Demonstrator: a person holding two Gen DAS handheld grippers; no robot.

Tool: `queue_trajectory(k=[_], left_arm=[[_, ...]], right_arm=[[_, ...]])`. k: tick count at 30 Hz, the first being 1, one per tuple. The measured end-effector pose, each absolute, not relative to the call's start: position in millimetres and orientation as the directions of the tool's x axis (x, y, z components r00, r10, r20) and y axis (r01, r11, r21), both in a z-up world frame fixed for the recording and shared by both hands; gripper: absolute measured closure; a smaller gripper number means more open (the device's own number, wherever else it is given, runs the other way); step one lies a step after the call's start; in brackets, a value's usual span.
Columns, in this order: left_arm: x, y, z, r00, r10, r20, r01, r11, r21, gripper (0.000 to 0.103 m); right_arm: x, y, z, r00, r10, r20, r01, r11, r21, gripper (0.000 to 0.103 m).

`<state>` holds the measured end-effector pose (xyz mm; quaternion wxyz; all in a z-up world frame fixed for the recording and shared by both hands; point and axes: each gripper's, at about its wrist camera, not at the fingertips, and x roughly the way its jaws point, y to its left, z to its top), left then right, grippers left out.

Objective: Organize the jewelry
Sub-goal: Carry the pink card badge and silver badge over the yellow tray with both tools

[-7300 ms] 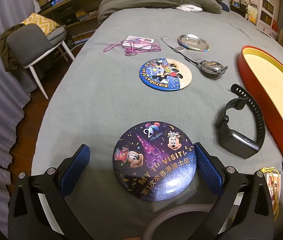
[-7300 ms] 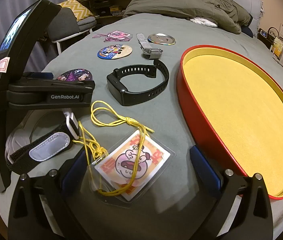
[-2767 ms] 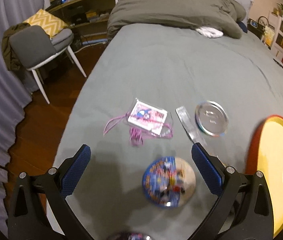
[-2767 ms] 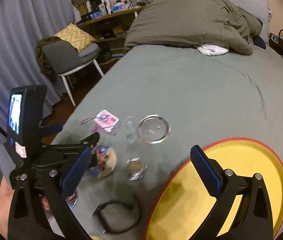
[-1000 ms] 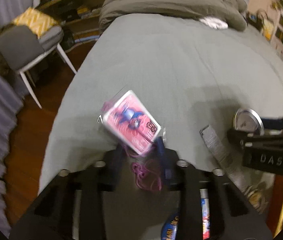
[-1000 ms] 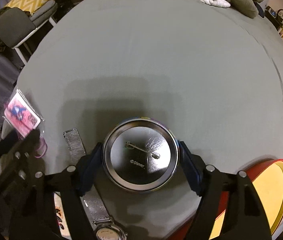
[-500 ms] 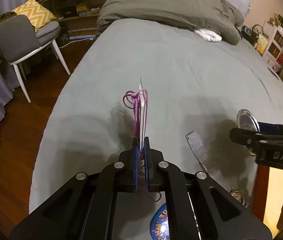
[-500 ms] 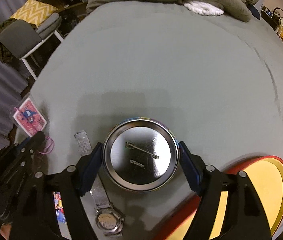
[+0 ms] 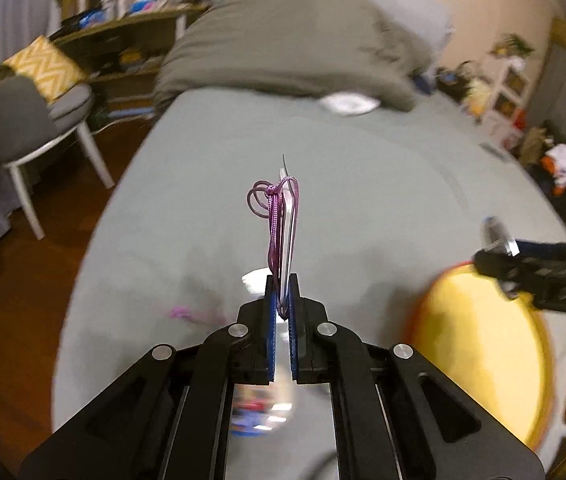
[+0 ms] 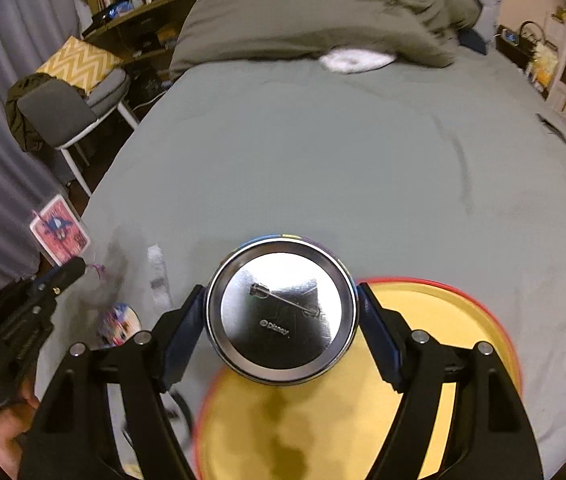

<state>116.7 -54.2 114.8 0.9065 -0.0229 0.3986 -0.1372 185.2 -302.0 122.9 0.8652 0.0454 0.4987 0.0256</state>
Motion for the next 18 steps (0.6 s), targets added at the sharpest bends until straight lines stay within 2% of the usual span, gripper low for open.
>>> queue_trajectory(k=[3, 8, 18], left_arm=[[94, -99, 132, 0.641, -0.349, -0.683, 0.326, 0.93, -0.169, 0.098], [54, -182, 143, 0.593, -0.443, -0.672, 0.507, 0.854, -0.116, 0.098], [4, -270, 130, 0.453, -0.546, -0.705, 0.694, 0.712, -0.107, 0.098]], right_arm=[[156, -336, 137, 0.527, 0.072, -0.847, 0.026, 0.995, 0.101, 0.033], [116, -391, 143, 0.551, 0.03, -0.834, 0.076, 0.993, 0.085, 0.033], [57, -465, 95, 0.538, 0.017, -0.843, 0.13, 0.986, 0.102, 0.033]])
